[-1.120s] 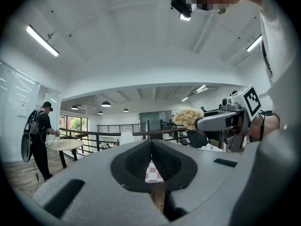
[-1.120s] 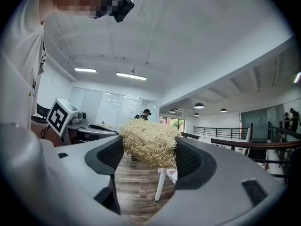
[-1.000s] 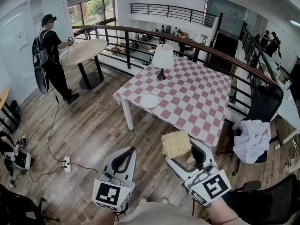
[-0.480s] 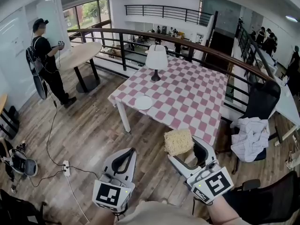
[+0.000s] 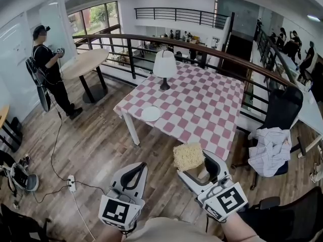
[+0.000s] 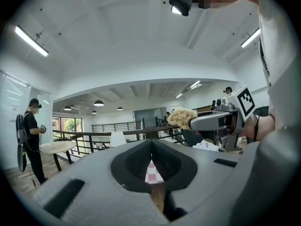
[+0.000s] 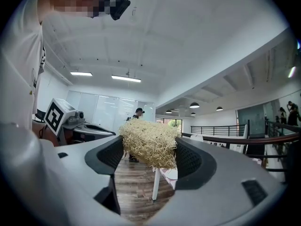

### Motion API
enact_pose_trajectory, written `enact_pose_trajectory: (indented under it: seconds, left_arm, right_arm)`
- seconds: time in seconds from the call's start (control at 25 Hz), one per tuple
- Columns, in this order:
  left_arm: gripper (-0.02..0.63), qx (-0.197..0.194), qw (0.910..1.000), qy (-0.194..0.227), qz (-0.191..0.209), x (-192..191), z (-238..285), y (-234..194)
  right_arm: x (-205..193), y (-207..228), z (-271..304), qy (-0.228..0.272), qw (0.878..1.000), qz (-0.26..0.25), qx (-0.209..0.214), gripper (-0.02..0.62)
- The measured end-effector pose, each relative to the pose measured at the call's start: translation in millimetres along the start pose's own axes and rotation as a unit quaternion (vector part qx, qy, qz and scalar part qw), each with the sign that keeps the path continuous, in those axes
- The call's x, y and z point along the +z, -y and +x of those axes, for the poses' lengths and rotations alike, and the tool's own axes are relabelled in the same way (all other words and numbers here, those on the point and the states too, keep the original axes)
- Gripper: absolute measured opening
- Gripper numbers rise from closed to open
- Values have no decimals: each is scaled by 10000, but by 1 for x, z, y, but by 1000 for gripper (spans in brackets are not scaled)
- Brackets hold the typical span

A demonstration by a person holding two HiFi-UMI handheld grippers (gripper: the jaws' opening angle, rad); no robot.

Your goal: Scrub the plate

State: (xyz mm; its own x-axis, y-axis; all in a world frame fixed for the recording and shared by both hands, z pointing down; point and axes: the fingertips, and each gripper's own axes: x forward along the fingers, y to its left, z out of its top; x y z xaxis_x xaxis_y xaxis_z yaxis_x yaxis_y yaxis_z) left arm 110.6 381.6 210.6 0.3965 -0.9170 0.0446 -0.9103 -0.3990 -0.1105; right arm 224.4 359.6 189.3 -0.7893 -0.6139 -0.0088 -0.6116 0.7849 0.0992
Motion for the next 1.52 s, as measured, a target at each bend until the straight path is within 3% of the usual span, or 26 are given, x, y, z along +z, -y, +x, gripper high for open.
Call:
enact_pose_trajectory:
  seconds: [0.28, 0.8, 1.32, 1.52]
  left_arm:
    - [14, -46, 10000, 18, -45, 0, 16, 23]
    - [14, 276, 9996, -66, -16, -5, 18, 37]
    - [14, 370, 9992, 49, 124, -22, 32, 14]
    - [14, 156, 9998, -63, 126, -43, 49, -5]
  right_arm:
    - [-6, 16, -13, 114, 9997, 198, 84, 331]
    - [-15, 20, -30, 75, 9992, 201, 330, 331]
    - [-35, 21, 8, 6, 9982, 95, 586, 331]
    - [-52, 25, 39, -97, 9985, 97, 533, 331]
